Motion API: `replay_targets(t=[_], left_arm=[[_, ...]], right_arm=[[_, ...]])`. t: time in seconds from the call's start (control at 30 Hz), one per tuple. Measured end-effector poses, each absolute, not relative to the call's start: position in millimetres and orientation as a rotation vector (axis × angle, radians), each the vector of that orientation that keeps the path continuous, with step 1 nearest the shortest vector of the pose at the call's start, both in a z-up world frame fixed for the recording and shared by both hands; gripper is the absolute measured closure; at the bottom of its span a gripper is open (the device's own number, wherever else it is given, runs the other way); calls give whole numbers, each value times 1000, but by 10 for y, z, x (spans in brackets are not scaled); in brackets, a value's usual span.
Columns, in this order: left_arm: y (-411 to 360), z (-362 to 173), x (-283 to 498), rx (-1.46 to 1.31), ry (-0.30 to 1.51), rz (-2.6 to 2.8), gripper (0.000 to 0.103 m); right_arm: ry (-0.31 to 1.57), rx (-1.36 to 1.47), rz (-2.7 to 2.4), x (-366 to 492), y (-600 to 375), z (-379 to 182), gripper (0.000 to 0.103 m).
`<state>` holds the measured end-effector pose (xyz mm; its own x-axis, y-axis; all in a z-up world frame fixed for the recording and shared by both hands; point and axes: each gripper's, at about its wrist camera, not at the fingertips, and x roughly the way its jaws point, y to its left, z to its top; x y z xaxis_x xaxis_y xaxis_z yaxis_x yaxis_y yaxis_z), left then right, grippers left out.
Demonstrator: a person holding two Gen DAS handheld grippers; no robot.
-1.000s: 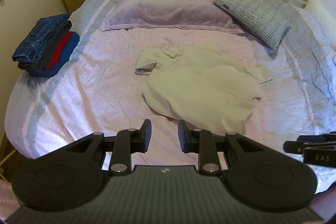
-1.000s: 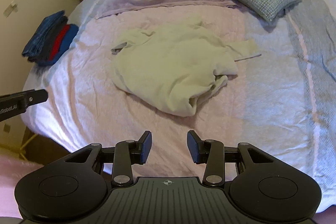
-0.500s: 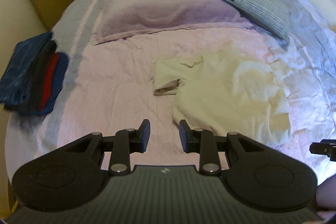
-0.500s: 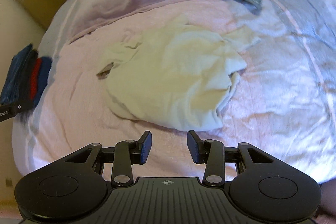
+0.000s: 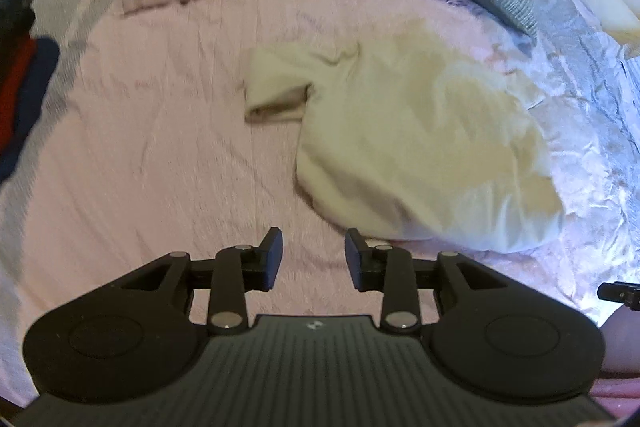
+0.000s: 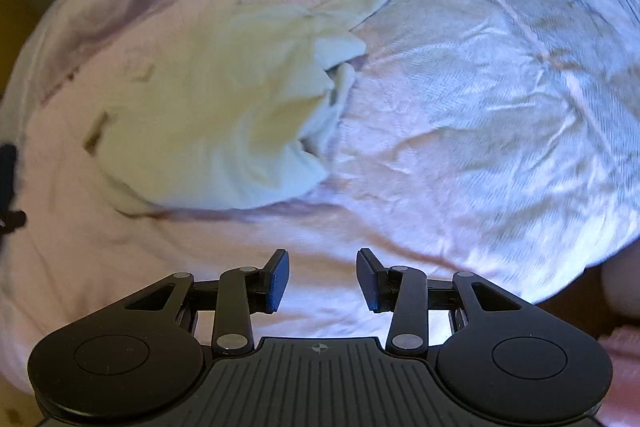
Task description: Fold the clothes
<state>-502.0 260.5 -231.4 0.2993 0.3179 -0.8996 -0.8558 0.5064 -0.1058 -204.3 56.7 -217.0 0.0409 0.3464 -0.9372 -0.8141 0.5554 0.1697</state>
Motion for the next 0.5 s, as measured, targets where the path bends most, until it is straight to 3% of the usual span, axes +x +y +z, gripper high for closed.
replay_targets(t=[0.27,0.43,0.5], left_arm=[[2724,-3162,-4994,-756,853,829,64],[2996,-3544,-4912,-868,746,822,53],[3052,-3665,-4884,-918,711,822,55]], right_arm=[[1112,-668,1075,-1990,724,-2997,59],[963,-717,1204,-2068,866,-3214,56],[886,-724,1251,-2105,909,-3282,55]])
